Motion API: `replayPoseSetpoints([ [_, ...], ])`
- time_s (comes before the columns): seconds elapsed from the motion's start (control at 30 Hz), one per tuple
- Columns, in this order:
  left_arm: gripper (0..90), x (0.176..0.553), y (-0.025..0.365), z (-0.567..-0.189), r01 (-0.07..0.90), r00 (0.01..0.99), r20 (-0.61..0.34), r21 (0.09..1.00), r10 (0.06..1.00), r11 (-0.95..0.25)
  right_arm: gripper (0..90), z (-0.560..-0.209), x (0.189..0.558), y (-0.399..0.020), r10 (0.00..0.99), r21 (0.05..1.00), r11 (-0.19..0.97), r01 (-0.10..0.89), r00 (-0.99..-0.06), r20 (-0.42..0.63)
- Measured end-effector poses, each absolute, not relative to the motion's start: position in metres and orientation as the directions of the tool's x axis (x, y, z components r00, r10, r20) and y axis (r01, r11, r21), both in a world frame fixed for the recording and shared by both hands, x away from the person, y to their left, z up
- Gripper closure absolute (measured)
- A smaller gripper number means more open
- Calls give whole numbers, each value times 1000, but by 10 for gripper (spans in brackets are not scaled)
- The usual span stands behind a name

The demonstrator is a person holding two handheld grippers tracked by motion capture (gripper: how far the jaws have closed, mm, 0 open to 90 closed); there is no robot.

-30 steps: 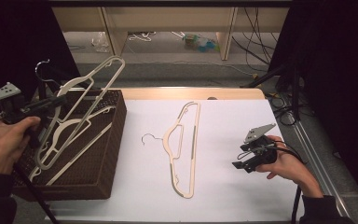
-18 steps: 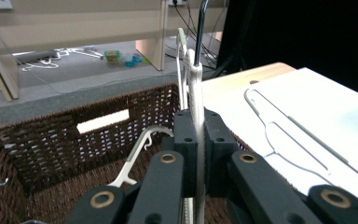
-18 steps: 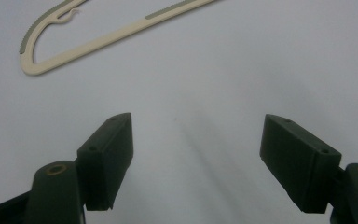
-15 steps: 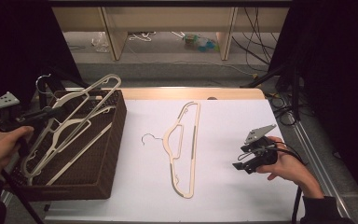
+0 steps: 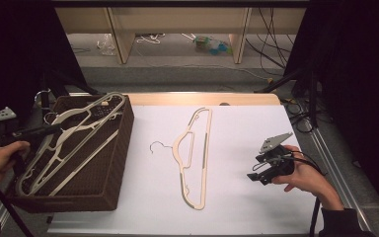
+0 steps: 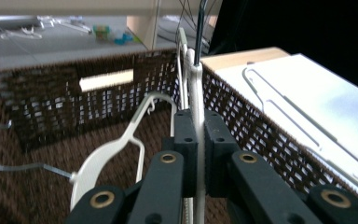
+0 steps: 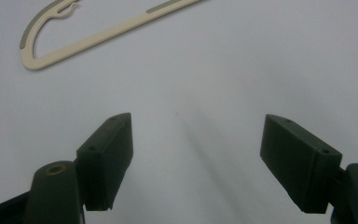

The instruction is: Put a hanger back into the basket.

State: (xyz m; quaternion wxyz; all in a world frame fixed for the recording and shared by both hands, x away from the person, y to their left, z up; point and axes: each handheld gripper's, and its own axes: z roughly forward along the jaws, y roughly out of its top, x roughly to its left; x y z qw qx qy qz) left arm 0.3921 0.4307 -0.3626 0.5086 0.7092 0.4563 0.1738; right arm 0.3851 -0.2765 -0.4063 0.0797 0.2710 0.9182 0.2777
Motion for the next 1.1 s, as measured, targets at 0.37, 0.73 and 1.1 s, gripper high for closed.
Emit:
replayPoseSetpoints([
  [0.37,855,401,431,-388,574,503,-307,817,808,-47,260,-409,386,-276,539,539,709,456,-842,4],
  [0.73,842,408,433,-401,618,432,-302,786,850,-35,259,-408,385,-277,544,539,706,459,-839,3],
  [1.1,675,403,435,-404,668,271,-221,744,937,-18,257,-410,384,-277,549,545,701,459,-836,-2],
])
